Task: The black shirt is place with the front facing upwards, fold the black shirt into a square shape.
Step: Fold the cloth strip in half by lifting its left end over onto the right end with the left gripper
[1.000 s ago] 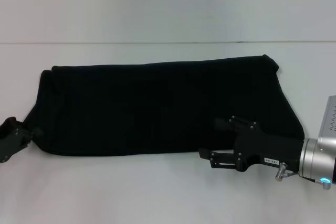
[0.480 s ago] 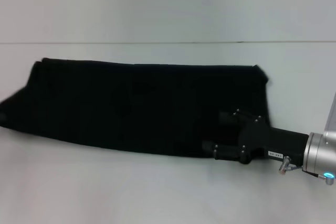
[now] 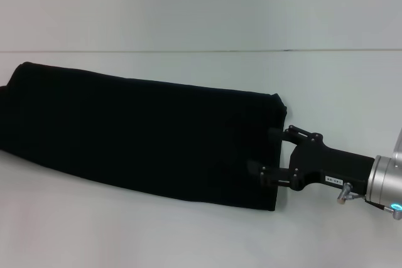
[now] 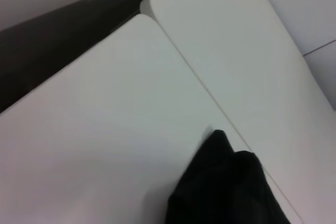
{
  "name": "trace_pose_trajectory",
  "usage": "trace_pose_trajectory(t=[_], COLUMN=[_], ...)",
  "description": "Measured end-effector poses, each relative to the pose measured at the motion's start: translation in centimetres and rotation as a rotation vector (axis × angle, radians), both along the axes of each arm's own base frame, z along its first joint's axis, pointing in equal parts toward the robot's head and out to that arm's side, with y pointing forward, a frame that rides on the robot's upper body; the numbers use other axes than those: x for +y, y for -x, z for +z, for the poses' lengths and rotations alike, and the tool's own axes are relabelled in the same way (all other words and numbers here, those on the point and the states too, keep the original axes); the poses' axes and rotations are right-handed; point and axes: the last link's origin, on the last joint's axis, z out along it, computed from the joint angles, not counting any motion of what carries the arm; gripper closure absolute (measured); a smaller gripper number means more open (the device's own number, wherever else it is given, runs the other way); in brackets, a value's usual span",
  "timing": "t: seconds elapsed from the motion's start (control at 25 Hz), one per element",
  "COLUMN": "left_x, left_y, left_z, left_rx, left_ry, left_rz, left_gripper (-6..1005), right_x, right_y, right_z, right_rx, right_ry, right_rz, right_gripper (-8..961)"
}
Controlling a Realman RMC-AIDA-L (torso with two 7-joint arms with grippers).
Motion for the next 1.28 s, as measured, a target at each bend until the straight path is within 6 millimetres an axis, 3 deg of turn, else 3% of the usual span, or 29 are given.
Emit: trace_pose_trajectory(t=[0.2,0.32,0.44,0.52,0.64,0.72,0.84,0.96,1.12,1.2,1.28], left_x=[0.7,1.9,4.0,5.7,8.1,8.6,8.0,6.4,3.6,1.9,1.7], left_y=[-1.8,-5.1,-9.8,-13.4,-19.6,-23.5,-27.4,-28.1,-25.5,-23.8,-23.5], left_z=[-0.4,-0.6,-1.5,-2.8,-6.4,-9.5,-13.9,-17.8,-22.4,-23.9,-24.0], left_rx=[-0.075,-0.202,-0.303,-0.341,-0.366,-0.365,-0.362,-0.357,-0.374,-0.405,-0.409], left_ry=[-0.009,-0.037,-0.021,0.021,0.130,0.224,0.348,0.436,0.508,0.526,0.524], left_rz=[-0.073,-0.219,-0.389,-0.491,-0.640,-0.726,-0.812,-0.816,-0.729,-0.687,-0.683], left_gripper=[966,962,959,956,953,950,947,943,938,936,934], right_x=[-0.2,-0.5,-1.0,-1.4,-2.0,-2.4,-3.0,-3.4,-3.7,-3.7,-3.5], right_y=[-0.2,-0.7,-1.5,-2.0,-2.8,-3.3,-3.8,-4.1,-4.2,-4.2,-4.2], right_z=[0.0,0.1,0.2,0.4,0.6,0.7,0.7,0.6,0.3,0.2,0.2], right_rx=[0.003,0.007,0.014,0.019,0.028,0.032,0.035,0.038,0.042,0.045,0.051], right_ry=[0.001,-0.006,-0.017,-0.025,-0.036,-0.040,-0.041,-0.038,-0.032,-0.032,-0.041], right_rz=[-0.011,-0.032,-0.062,-0.083,-0.111,-0.130,-0.149,-0.161,-0.171,-0.177,-0.187], right_gripper=[9,9,9,9,9,9,9,9,9,9,9])
